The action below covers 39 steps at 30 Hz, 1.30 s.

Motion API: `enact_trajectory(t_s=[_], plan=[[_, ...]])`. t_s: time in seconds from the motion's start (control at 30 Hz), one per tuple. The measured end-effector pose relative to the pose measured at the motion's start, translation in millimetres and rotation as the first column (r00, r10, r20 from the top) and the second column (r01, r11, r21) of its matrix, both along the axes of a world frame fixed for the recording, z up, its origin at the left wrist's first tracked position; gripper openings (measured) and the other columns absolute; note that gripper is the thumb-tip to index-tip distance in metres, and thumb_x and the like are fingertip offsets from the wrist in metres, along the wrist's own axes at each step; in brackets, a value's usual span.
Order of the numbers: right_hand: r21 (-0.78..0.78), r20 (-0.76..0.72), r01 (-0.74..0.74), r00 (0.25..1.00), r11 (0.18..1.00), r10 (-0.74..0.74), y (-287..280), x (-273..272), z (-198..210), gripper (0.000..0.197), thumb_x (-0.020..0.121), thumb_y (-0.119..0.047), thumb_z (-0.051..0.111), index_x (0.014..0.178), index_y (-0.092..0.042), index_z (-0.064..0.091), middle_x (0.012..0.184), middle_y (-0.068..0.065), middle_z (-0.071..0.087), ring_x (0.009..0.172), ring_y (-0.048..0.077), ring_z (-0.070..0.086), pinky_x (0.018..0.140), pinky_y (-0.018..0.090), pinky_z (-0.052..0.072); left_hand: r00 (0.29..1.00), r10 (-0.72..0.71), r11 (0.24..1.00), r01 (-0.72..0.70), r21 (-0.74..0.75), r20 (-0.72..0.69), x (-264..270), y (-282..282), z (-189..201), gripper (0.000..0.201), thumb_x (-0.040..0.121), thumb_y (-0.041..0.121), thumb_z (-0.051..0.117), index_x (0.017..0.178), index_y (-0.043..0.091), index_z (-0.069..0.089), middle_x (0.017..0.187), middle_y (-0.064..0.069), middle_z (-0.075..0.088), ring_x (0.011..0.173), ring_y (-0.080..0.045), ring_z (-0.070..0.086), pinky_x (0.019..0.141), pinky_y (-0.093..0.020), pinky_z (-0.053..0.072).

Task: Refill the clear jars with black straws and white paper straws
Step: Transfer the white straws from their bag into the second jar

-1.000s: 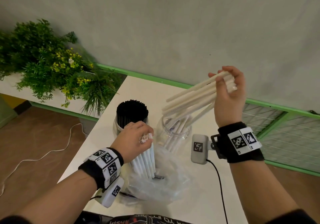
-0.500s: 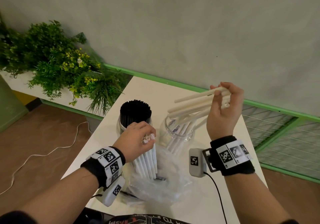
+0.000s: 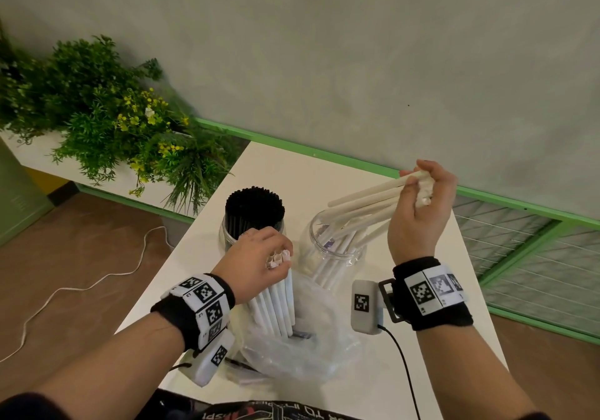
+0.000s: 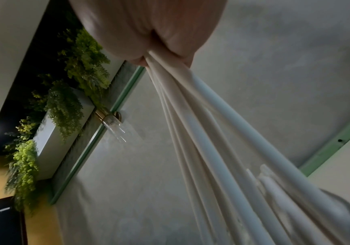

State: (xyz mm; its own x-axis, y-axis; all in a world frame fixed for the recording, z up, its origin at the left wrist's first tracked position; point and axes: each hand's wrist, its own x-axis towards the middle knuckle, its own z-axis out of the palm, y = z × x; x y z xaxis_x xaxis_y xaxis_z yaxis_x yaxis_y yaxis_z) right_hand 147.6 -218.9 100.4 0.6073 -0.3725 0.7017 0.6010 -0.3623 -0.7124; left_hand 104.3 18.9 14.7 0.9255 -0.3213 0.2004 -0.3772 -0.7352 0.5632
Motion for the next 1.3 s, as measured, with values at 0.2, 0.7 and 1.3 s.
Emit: enact_trajectory(t_s=[0.2,0.7,1.3], plan=[[-0.108,-0.085,-0.026,0.996,0.994,0.017,8,2,-9,0.022,0.092,0.011,0.043,0.108,0.002,0.056,0.109,0.027,0.055,0.097,-0.018,0.051,0.084,0.001,0.034,1.000,-0.007,1.000,0.007,-0.003,0.003,2,-1,-1,0.036,0.081,0.050,0.042,0.100,0.027,0.063,0.101,0.013,0.057,0.091,-0.014,0.049,0.087,-0.026,0.035],[-0.459,-0.405,-0.323,0.905,0.828,0.129,20,59,-89,0.021,0.095,-0.004,0.053,0.115,-0.008,0.059,0.115,0.005,0.058,0.098,0.010,0.053,0.085,-0.002,0.030,1.000,0.004,1.000,-0.004,-0.011,-0.015,3,-1,-3,0.036,0.080,0.051,0.043,0.101,0.029,0.063,0.102,0.014,0.057,0.093,-0.013,0.049,0.087,-0.025,0.037],[-0.614,-0.541,-0.415,0.840,0.671,0.024,-7,88,-91,0.072,0.086,-0.028,0.070,0.146,-0.024,0.030,0.134,0.004,0.044,0.112,0.018,0.051,0.093,0.032,0.046,0.999,0.014,1.000,-0.014,0.001,-0.034,6,-1,-6,0.039,0.079,0.054,0.041,0.102,0.031,0.061,0.104,0.015,0.055,0.094,-0.013,0.048,0.089,-0.026,0.036]])
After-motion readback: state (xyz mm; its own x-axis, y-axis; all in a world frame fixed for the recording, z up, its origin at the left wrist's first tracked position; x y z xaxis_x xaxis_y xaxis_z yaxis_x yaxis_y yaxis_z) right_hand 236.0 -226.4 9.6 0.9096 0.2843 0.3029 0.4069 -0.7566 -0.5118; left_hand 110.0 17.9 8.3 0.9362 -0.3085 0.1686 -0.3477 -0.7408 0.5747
